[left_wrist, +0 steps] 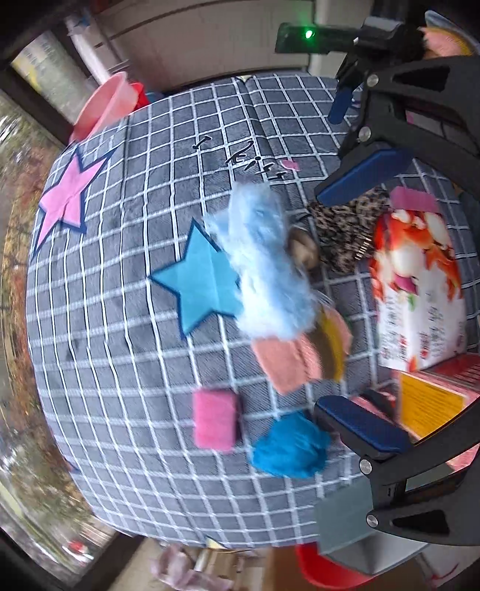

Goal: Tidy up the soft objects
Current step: 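Grasp the light-blue fluffy item with the left gripper while the right gripper grasps the leopard scrunchie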

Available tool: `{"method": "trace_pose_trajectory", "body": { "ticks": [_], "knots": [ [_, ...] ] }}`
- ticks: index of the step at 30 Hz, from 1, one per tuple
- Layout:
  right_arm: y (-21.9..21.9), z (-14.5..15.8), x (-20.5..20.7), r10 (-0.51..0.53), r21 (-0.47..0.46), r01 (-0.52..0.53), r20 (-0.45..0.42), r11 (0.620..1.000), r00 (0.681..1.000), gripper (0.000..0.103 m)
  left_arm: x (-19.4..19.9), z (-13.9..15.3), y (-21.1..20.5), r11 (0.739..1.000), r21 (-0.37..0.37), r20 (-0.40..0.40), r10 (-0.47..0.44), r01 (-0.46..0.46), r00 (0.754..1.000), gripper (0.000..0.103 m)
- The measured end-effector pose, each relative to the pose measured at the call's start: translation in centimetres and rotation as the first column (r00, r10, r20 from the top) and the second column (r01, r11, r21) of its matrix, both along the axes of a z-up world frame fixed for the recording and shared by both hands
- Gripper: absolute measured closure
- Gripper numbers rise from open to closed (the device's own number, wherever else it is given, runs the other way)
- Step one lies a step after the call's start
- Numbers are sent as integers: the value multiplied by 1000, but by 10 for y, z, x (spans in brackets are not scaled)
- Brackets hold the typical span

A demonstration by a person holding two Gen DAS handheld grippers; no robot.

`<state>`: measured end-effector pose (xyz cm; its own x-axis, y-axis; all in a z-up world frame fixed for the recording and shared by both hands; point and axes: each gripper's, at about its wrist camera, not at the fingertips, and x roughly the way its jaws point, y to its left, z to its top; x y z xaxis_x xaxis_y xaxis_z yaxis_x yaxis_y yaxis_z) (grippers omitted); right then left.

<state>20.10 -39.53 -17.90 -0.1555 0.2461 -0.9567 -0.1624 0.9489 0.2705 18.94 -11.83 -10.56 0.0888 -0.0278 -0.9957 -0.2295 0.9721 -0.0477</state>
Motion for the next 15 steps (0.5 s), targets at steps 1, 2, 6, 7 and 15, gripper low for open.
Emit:
{"method": "trace_pose_trajectory", "body": {
  "ticks": [1, 2, 6, 7, 15],
  "knots": [
    [3, 0, 2, -4, 12, 4, 2, 1000, 1000, 23, 9, -8, -7, 999, 23, -7, -28, 28, 1000, 0],
    [5, 0, 3, -4, 23, 4, 3, 1000, 1000, 23, 13, -13, -10, 998, 37, -12, -42, 42, 999, 0],
    [10, 8, 8, 16, 68, -16, 5, 998, 1000, 23, 28, -37, -12, 997, 45, -54, -66, 69, 996, 2],
    [18, 7, 10, 28, 88, -27, -6, 996, 1000, 23, 31, -43, -12, 995, 45, -75, -81, 84, 994, 6],
    [57, -18, 0, -4, 276, 48, -159, 960, 987, 23, 35, -76, -17, 984, 44, -158, -162, 171, 974, 14]
  ]
}}
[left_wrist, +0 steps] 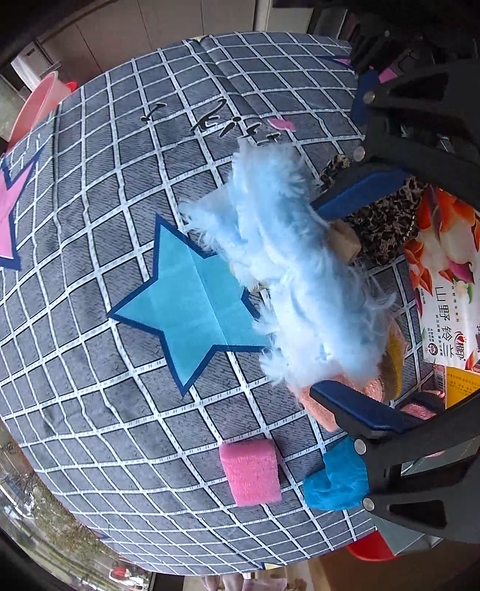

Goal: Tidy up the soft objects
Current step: 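Grasp the light-blue fluffy item with the left gripper while the right gripper grasps the leopard scrunchie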

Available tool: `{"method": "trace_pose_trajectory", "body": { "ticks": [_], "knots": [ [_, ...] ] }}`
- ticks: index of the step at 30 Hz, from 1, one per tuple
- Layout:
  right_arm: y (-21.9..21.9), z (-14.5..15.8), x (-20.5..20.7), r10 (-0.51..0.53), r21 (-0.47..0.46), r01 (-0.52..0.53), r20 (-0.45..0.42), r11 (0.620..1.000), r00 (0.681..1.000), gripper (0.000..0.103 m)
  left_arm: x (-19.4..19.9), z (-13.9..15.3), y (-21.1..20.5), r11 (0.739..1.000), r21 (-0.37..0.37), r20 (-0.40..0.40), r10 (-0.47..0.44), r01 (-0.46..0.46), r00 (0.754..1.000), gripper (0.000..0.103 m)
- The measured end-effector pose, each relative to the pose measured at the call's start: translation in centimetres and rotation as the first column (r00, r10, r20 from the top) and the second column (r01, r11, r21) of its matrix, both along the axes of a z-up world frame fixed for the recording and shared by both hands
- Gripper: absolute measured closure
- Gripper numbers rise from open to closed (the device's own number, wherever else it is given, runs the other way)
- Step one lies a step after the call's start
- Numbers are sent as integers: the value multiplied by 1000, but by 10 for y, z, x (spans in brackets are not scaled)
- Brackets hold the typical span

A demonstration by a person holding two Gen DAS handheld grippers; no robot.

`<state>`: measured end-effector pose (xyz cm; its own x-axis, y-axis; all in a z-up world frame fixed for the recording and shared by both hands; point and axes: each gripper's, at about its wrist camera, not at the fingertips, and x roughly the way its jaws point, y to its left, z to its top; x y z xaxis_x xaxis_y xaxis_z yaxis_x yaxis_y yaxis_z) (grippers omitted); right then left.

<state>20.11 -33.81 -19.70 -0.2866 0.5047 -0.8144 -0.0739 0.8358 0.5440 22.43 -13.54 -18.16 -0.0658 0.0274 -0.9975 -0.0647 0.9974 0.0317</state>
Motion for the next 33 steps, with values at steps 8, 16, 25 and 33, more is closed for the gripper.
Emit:
{"method": "trace_pose_trajectory", "body": {
  "ticks": [8, 16, 25, 33],
  "knots": [
    [50, -21, -6, 68, -37, -67, 11, 997, 998, 24, 9, -17, -2, 1000, 25, -10, -8, 8, 1000, 45],
    [81, -13, -3, 115, -79, -111, 59, 991, 992, 75, 21, 18, 16, 999, 1, 95, 41, -41, 995, 77],
    [51, -6, 10, 53, -86, -44, 102, 995, 993, 75, 15, 26, 19, 1000, 9, 117, 28, -29, 993, 84],
    [55, -12, 1, 48, -64, -42, 95, 997, 994, 75, 20, 14, 11, 999, 21, 88, -42, 40, 995, 41]
  ]
}}
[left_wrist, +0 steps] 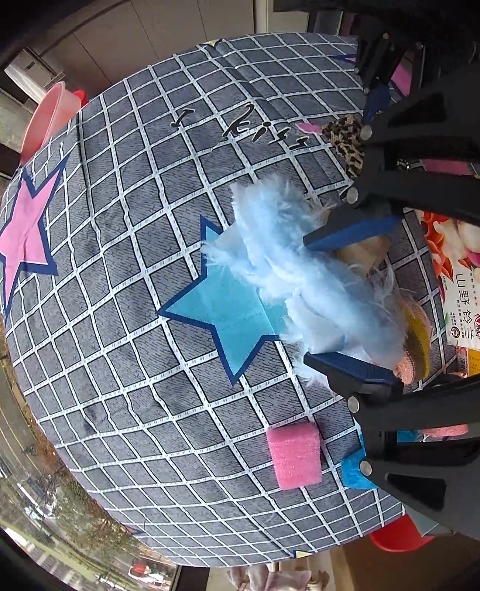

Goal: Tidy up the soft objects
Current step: 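Grasp the light-blue fluffy item with the left gripper while the right gripper grasps the leopard scrunchie, then carry the fluffy item and leopard scrunchie with both grippers over the white box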

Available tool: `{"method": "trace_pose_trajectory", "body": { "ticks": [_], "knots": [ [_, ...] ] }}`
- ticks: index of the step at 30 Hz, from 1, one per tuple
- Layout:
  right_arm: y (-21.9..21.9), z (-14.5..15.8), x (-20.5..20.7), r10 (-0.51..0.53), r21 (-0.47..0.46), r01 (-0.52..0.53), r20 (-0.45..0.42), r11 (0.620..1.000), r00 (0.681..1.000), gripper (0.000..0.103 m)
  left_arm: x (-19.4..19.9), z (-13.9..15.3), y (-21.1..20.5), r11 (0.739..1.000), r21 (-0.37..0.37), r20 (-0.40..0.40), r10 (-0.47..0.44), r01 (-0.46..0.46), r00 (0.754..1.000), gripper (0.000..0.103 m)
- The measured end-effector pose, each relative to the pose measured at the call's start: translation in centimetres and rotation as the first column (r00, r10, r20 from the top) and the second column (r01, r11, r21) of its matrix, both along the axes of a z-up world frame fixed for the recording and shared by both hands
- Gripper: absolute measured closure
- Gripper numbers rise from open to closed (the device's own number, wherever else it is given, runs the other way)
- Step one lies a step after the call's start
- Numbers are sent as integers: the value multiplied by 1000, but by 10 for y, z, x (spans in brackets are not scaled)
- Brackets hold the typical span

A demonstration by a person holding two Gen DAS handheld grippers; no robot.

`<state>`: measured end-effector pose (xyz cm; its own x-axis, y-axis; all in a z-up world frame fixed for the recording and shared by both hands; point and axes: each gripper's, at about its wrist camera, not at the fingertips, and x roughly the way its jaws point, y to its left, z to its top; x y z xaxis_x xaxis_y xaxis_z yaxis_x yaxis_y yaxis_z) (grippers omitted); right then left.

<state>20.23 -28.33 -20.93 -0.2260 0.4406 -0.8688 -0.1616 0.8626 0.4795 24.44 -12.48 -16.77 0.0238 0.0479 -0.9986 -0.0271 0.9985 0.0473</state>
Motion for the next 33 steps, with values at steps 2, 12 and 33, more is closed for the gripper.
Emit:
{"method": "trace_pose_trajectory", "body": {
  "ticks": [2, 12, 33],
  "knots": [
    [6, -4, -3, 4, 3, -4, -4, 1000, 1000, 75, 6, -7, 0, 1000, -4, -16, -1, 1, 1000, 33],
    [-21, 8, 4, -19, -4, 19, 19, 1000, 1000, 75, 24, -33, 16, 991, -120, -77, 48, -57, 996, 69],
    [-61, 65, -27, -28, -64, 38, 147, 997, 989, 75, -87, 87, -48, 976, -193, 142, -69, 96, 987, 72]
  ]
}}
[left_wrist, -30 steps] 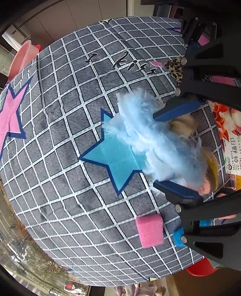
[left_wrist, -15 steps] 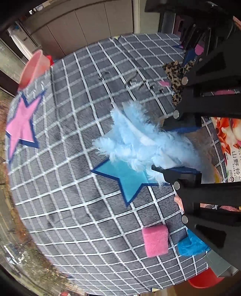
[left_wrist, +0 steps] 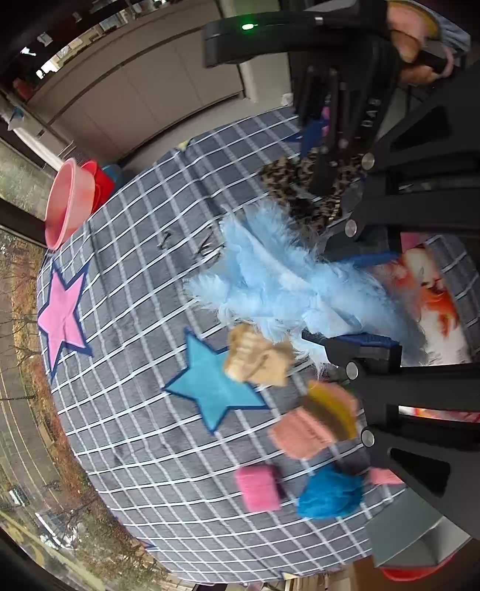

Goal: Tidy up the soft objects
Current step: 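Carry the fluffy item and leopard scrunchie with both grippers over the white box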

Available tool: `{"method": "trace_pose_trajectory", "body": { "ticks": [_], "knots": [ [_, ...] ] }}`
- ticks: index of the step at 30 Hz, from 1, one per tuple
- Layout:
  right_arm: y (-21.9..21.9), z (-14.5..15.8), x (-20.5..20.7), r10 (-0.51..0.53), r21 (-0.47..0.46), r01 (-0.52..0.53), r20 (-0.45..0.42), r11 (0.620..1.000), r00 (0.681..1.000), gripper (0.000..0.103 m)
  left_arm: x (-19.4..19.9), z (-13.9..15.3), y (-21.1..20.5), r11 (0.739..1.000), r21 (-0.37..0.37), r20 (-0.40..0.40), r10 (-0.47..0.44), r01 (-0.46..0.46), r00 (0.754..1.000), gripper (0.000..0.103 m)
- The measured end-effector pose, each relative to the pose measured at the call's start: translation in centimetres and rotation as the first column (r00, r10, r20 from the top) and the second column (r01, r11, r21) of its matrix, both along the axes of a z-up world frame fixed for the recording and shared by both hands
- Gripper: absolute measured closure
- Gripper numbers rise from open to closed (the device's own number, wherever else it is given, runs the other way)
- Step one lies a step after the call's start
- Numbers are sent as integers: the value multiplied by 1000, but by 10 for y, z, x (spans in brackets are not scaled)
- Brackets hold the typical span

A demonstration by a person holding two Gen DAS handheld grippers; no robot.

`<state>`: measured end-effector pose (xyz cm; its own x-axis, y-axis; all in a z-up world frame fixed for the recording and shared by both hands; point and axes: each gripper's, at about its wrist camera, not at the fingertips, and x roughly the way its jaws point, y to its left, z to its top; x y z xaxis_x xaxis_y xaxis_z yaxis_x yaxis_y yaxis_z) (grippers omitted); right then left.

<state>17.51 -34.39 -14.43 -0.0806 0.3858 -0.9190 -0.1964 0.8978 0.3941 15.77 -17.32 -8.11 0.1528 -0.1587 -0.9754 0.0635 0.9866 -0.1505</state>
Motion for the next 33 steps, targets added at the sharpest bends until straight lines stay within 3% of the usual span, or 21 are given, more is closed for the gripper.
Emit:
{"method": "trace_pose_trajectory", "body": {
  "ticks": [8, 18, 22, 26, 33],
  "knots": [
    [-1, 12, -54, 51, -41, -52, -11, 998, 999, 75, -87, 10, -5, 996, 1, -25, -87, 87, 996, 71],
    [38, 21, -120, 228, -25, -229, -51, 973, 972, 75, -177, 17, -11, 970, -2, -25, -242, 242, 970, 71],
    [62, 29, -138, 325, -10, -326, -49, 945, 944, 75, -201, 21, 2, 975, -7, -4, -220, 220, 975, 71],
    [85, 39, -154, 418, -6, -418, -36, 908, 908, 75, -221, 28, 27, 990, -3, 22, -139, 139, 990, 71],
    [134, 58, -178, 587, 17, -587, -3, 809, 809, 75, -255, 38, 64, 1000, -1, 61, -18, 18, 998, 71]
  ]
}}
